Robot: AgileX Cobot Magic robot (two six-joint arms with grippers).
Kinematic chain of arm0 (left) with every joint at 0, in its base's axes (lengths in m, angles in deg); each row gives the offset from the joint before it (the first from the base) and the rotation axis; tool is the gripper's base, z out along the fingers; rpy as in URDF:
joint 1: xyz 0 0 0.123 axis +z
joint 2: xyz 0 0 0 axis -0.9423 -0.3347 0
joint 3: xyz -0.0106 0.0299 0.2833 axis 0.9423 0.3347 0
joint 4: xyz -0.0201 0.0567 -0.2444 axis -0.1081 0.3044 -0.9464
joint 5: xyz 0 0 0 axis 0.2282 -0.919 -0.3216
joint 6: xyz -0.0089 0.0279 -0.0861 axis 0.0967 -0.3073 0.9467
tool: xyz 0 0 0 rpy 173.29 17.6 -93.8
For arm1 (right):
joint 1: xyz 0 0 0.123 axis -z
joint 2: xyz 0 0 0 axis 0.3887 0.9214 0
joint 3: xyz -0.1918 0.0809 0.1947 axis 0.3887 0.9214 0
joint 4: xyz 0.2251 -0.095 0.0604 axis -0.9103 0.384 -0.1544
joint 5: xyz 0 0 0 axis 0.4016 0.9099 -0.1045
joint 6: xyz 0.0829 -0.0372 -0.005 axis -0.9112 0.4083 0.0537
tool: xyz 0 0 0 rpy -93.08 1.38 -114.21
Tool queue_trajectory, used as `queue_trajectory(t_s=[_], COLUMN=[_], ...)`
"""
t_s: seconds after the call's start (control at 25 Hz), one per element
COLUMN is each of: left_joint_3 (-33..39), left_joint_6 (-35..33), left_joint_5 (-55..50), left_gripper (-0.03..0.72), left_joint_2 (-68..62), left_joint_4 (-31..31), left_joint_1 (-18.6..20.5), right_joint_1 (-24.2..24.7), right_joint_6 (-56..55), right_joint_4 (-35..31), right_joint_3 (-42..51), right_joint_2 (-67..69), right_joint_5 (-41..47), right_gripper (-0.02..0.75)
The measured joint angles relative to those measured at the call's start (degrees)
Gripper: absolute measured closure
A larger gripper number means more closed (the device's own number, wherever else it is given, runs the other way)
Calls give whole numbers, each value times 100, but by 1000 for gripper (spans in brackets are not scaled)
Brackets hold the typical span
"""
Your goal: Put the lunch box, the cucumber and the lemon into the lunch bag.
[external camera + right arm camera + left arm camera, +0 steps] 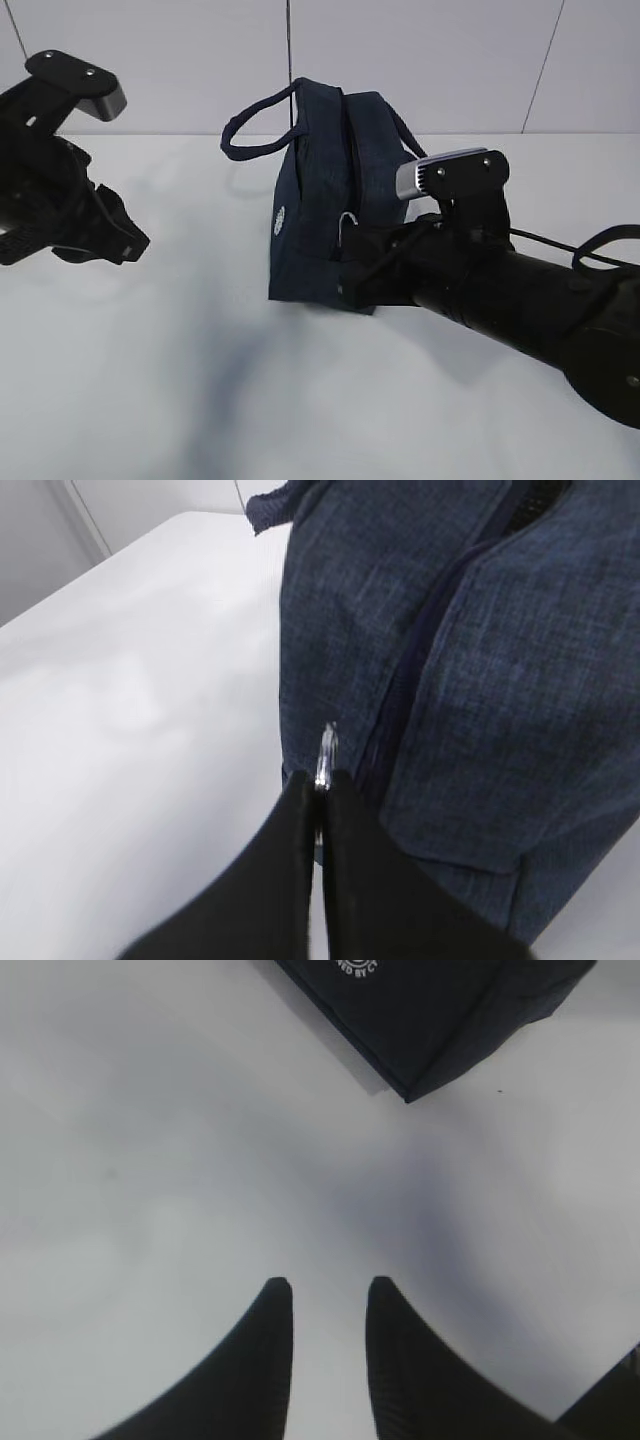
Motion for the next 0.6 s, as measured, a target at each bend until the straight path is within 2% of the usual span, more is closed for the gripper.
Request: queue_trajectory(t_s=[0.36,0.6], left_joint_3=[0,0], left_joint_6=[-241,-808], left_joint_5=[598,859], left_gripper=[508,508], left_joint_2=[-330,-669], left_joint_4=[-244,-832], left_joint_1=[0,0], right_joint_1=[0,0], right_joint_6=[0,227], right_joint_4=[-14,-14], right_joint_3=[-307,-626], right_joint_2=[-49,-49], right_joint_5=[36,36], right_gripper=[720,720])
